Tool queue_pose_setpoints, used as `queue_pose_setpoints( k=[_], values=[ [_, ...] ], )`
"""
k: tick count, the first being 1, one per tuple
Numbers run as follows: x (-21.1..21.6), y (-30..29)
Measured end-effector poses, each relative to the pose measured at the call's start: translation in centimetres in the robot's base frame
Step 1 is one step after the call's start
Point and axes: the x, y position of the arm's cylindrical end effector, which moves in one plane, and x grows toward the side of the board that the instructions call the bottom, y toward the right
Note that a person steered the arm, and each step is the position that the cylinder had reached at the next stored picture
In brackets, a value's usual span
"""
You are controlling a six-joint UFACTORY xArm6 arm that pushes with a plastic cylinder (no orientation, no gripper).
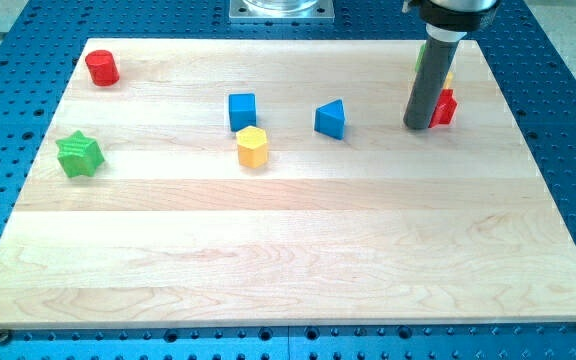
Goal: Move the blue triangle to the center right of the board
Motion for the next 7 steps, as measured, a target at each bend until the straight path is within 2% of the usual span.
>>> queue_pose_setpoints(
  k=[3, 4, 5, 6, 7],
  values=[
    [2.4, 1.2],
    [2.5, -4.0],
    [5.5, -8.9],
    [9.3, -10.6],
    [15.0, -17.1]
  ],
)
